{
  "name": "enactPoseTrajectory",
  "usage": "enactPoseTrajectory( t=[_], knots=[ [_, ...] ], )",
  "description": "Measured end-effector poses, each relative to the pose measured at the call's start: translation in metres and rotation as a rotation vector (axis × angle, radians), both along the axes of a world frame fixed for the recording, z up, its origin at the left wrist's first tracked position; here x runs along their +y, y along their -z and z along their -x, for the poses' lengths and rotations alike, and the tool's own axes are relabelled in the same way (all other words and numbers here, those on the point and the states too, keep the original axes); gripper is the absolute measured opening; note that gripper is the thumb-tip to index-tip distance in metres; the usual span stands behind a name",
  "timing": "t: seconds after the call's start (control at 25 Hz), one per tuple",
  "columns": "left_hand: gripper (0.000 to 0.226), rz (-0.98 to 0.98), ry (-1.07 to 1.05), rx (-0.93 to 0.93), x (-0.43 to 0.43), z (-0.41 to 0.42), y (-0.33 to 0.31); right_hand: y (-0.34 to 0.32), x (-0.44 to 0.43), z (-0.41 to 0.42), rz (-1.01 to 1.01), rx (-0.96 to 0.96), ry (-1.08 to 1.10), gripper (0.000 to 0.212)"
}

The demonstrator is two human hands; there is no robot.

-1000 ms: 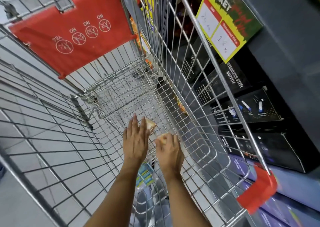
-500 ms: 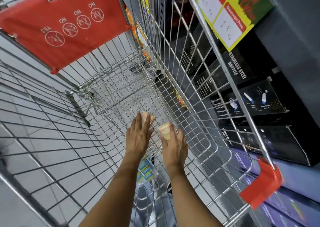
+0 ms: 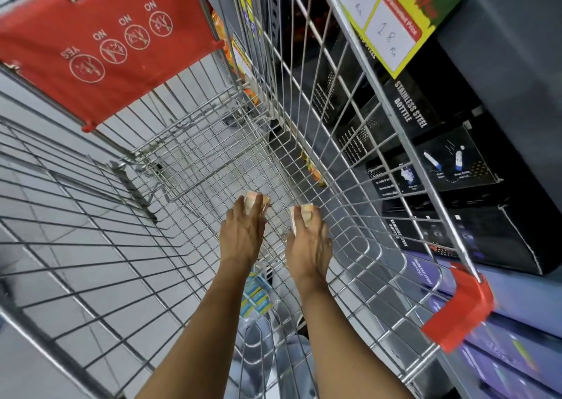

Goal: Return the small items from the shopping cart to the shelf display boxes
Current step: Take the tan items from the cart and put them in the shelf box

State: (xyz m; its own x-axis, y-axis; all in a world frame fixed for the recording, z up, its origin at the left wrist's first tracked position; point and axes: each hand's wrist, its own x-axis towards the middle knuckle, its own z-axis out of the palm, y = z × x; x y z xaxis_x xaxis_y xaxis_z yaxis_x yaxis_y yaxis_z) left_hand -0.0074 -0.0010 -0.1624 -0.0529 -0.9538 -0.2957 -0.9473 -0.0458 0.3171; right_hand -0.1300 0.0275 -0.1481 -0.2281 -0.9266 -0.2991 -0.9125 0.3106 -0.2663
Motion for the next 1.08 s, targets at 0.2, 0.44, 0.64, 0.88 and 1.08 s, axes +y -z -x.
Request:
enactPoseTrajectory(
  t=[0.2,0.44,0.64,0.88,1.08],
  knots=[
    [0.045,0.093,-0.024,0.017,-0.007,0.001,-0.031,-0.035,-0.007,0.001,0.072,-0.013,0.021,0.057],
    [0.044,0.313,0.0,0.175,-0.03,-0.009,-0.144,-0.137,-0.014,-0.001,0.257,0.006,-0.058,0.051],
    [0.052,0.5,0.022,0.293,-0.059,-0.006,-0.247,-0.225,-0.017,0.009,0.503,0.015,-0.076,0.05],
    [0.051,0.685,0.157,0.358,-0.058,0.054,-0.361,-0.316,-0.002,0.056,0.756,0.004,0.163,0.04],
    [0.053,0.577,0.311,0.444,-0.028,0.162,-0.403,-0.354,0.041,0.157,0.878,0.156,0.321,0.039]
  ],
)
